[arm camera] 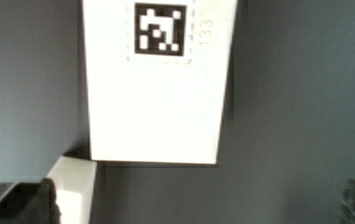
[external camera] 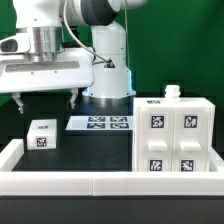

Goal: Assemble cabinet

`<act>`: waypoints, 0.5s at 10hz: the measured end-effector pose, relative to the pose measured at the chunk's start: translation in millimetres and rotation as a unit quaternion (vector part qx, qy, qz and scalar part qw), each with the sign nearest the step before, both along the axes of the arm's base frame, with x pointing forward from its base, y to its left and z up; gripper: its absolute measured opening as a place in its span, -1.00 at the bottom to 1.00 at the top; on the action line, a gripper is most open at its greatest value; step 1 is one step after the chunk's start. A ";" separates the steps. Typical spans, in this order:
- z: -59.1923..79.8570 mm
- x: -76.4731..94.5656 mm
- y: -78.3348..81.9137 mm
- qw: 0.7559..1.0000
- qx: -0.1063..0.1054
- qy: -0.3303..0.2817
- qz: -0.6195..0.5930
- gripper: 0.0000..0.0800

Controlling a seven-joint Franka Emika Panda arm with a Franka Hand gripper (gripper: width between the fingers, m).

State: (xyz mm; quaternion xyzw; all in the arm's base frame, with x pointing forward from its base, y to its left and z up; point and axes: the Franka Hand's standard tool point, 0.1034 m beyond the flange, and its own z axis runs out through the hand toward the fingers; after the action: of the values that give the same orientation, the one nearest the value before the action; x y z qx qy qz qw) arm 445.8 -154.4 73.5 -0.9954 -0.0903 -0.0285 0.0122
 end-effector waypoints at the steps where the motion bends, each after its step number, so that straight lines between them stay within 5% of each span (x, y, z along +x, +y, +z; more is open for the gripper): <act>1: -0.1 -0.2 -0.2 1.000 0.000 0.000 0.000 0.99; 5: -19.7 -26.1 -14.8 1.000 0.005 0.027 -0.006 0.99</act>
Offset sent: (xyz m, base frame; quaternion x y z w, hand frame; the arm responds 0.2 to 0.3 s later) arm -0.0368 -0.0240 -0.0246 0.0087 -0.0127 -0.0144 0.9998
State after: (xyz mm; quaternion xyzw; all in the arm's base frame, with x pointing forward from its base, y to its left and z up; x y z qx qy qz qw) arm 419.7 -169.3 53.8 -0.9963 -0.0835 -0.0026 0.0195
